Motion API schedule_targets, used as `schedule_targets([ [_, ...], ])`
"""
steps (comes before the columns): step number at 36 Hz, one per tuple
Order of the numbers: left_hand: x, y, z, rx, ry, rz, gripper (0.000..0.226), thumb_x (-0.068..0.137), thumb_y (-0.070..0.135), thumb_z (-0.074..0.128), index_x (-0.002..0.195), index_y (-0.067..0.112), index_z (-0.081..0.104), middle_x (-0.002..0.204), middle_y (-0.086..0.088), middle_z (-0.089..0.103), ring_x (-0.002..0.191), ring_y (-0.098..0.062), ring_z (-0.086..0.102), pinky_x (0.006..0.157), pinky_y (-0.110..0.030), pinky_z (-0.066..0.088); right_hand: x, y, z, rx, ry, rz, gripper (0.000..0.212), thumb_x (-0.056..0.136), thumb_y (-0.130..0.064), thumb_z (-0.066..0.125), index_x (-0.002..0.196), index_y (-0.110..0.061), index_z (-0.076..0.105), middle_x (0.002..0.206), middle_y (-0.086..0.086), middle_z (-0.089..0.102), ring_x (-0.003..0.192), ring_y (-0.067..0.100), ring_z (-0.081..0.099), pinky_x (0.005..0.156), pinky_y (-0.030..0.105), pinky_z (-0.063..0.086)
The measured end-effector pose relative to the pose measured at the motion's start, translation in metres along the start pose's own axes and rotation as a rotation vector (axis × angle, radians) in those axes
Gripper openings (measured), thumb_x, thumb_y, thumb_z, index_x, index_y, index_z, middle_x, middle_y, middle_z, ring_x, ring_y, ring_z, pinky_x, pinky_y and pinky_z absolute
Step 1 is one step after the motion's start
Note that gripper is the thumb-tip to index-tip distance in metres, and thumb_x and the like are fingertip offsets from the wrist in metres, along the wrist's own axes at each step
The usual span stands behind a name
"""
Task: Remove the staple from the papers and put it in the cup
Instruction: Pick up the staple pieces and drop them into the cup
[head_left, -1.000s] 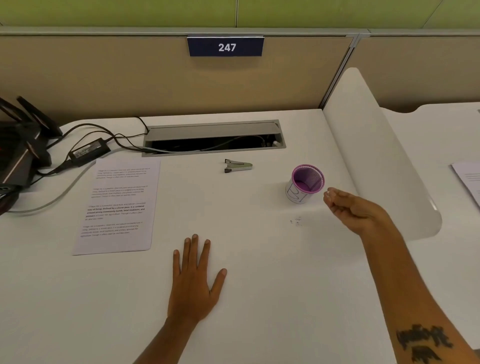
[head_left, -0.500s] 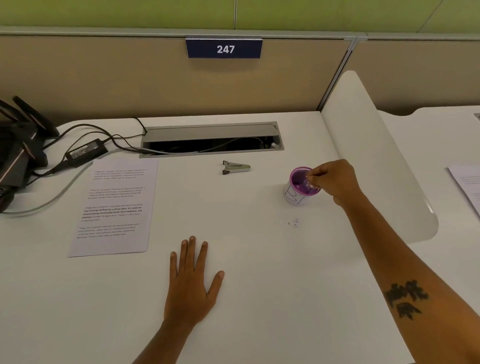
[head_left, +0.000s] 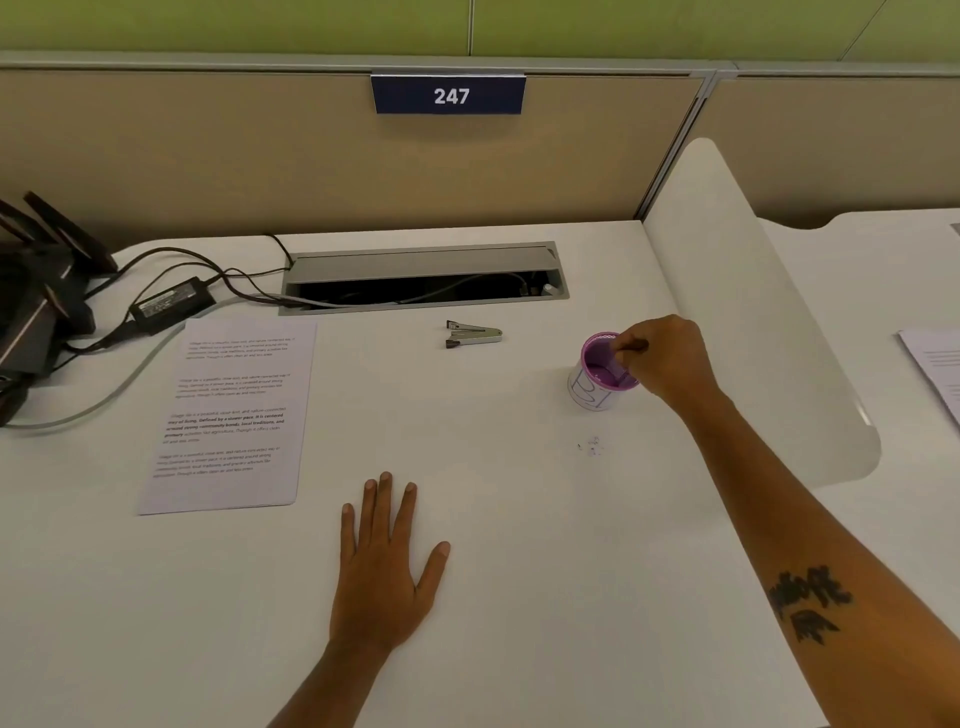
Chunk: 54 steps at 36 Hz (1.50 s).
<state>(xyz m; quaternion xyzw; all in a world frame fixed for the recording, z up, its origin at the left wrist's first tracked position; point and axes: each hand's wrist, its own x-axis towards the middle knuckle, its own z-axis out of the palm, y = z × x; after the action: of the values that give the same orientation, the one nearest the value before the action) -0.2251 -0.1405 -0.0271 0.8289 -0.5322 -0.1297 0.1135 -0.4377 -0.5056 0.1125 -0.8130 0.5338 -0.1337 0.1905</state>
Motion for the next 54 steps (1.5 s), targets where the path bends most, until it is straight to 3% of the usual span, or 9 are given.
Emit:
schedule_targets([
  [7, 0.0, 0.0, 0.0, -0.005, -0.002, -0.002, 0.085, 0.102, 0.065, 0.039, 0.17, 0.022, 0.011, 0.18, -0.004, -0.003, 0.167, -0.023, -0.007, 0.134, -0.057, 0.01, -0.011, 0.002, 0.001, 0.013, 0.056, -0.049, 0.015, 0.086, -0.004, 0.078, 0.099, -0.006, 0.082, 0.099, 0.012, 0.081, 0.092, 0.027, 0.074, 0.079, 0.023, 0.053],
  [12, 0.001, 0.0, 0.0, 0.009, -0.004, -0.007, 0.085, 0.102, 0.066, 0.039, 0.17, 0.022, 0.011, 0.18, -0.004, -0.003, 0.166, -0.023, -0.007, 0.134, -0.058, 0.012, -0.038, 0.001, 0.003, 0.179, 0.246, 0.013, 0.009, 0.086, -0.01, 0.079, 0.094, -0.01, 0.081, 0.091, 0.004, 0.079, 0.076, 0.011, 0.067, 0.067, -0.001, 0.044],
  [18, 0.001, 0.0, 0.001, -0.008, -0.001, -0.007, 0.085, 0.102, 0.066, 0.038, 0.17, 0.024, 0.009, 0.18, -0.004, -0.003, 0.167, -0.024, -0.007, 0.134, -0.058, 0.012, -0.094, 0.011, 0.039, 0.244, 0.4, -0.023, 0.001, 0.092, -0.011, 0.074, 0.093, -0.011, 0.074, 0.087, 0.001, 0.072, 0.071, 0.016, 0.065, 0.068, 0.008, 0.046],
  [23, 0.0, 0.0, 0.001, -0.008, 0.003, -0.001, 0.085, 0.102, 0.066, 0.037, 0.17, 0.023, 0.011, 0.18, -0.005, -0.002, 0.167, -0.024, -0.005, 0.133, -0.058, 0.013, -0.126, 0.043, 0.082, 0.053, 0.214, -0.055, 0.032, 0.094, -0.033, 0.073, 0.119, -0.015, 0.071, 0.118, 0.005, 0.065, 0.105, 0.025, 0.058, 0.08, 0.048, 0.057],
  [29, 0.001, 0.0, 0.0, -0.01, 0.009, -0.001, 0.085, 0.102, 0.066, 0.039, 0.169, 0.022, 0.013, 0.18, -0.005, 0.0, 0.167, -0.024, -0.004, 0.133, -0.059, 0.014, -0.137, 0.064, 0.096, -0.357, -0.063, 0.037, 0.092, 0.086, -0.082, 0.049, 0.158, -0.026, 0.034, 0.171, 0.007, 0.017, 0.151, 0.038, 0.026, 0.115, 0.059, 0.032],
  [32, 0.0, 0.0, 0.001, -0.008, 0.014, 0.003, 0.085, 0.102, 0.065, 0.04, 0.169, 0.021, 0.014, 0.179, -0.006, 0.0, 0.167, -0.025, -0.003, 0.133, -0.059, 0.014, -0.14, 0.065, 0.102, -0.397, -0.12, -0.007, 0.09, 0.09, -0.082, 0.031, 0.163, -0.031, 0.024, 0.174, 0.007, 0.009, 0.154, 0.042, 0.023, 0.118, 0.063, 0.027],
  [38, 0.0, -0.001, 0.002, -0.008, 0.018, 0.007, 0.085, 0.102, 0.065, 0.041, 0.169, 0.021, 0.015, 0.179, -0.006, 0.001, 0.167, -0.026, -0.002, 0.133, -0.06, 0.014, -0.142, 0.059, 0.107, -0.35, -0.204, -0.039, 0.08, 0.093, -0.08, 0.021, 0.163, -0.044, 0.006, 0.175, 0.001, -0.002, 0.159, 0.038, 0.009, 0.123, 0.064, 0.016],
  [45, 0.001, -0.001, 0.003, 0.0, 0.015, 0.002, 0.085, 0.102, 0.064, 0.042, 0.169, 0.021, 0.013, 0.179, -0.006, 0.0, 0.167, -0.026, -0.003, 0.133, -0.06, 0.015, -0.163, 0.046, 0.119, -0.283, -0.097, 0.227, 0.091, 0.092, -0.081, 0.017, 0.165, -0.029, 0.006, 0.175, 0.0, -0.006, 0.16, 0.036, 0.005, 0.124, 0.065, 0.012],
  [54, 0.0, 0.0, 0.001, -0.006, 0.026, 0.005, 0.085, 0.102, 0.063, 0.043, 0.169, 0.02, 0.015, 0.179, -0.006, 0.001, 0.167, -0.025, -0.003, 0.133, -0.059, 0.013, -0.158, 0.016, 0.14, -0.314, -0.151, 0.176, 0.083, 0.1, -0.071, 0.019, 0.165, -0.026, -0.003, 0.175, 0.0, -0.01, 0.161, 0.035, -0.002, 0.125, 0.063, 0.003],
])
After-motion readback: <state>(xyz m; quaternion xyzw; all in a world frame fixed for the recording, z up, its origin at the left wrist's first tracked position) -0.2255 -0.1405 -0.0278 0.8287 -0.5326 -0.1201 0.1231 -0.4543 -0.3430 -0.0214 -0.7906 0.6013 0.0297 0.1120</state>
